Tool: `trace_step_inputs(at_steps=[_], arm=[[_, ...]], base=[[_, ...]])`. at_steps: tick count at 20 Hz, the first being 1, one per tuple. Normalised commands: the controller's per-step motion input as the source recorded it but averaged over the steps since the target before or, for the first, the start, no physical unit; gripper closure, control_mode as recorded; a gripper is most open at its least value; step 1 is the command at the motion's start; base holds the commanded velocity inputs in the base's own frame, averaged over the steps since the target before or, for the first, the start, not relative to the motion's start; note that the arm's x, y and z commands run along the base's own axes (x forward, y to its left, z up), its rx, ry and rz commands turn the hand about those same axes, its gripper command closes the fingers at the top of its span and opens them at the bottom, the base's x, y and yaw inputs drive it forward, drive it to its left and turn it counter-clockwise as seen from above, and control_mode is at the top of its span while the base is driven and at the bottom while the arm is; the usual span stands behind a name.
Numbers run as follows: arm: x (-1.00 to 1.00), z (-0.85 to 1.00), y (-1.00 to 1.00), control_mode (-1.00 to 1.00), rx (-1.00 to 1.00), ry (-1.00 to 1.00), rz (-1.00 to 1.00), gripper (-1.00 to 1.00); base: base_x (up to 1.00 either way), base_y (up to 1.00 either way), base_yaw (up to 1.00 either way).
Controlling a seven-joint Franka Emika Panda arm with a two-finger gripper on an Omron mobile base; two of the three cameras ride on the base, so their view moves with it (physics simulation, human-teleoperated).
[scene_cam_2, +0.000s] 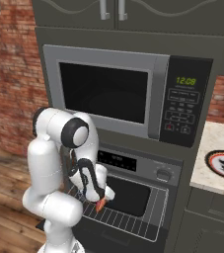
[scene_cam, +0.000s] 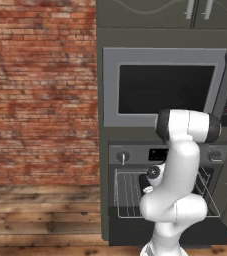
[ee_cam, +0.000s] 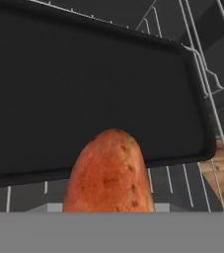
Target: Place the sweet potato on the rack of the oven.
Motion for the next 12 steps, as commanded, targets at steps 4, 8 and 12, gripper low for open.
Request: trace_step_inputs(at_steps=[4,8,12], arm=[[0.17,-0.15,0.0,-1.0,0.0,-0.1,0.02,1.0],[0.27,-0.02,0.0,-1.0,0.0,-0.03,0.0,1.0],[0.19,-0.01,0.0,-1.0,0.01,-0.01,0.0,1.0]], base=[[0.0,0.0,0.0],[0.0,0.0,0.0],[0.0,0.0,0.0]])
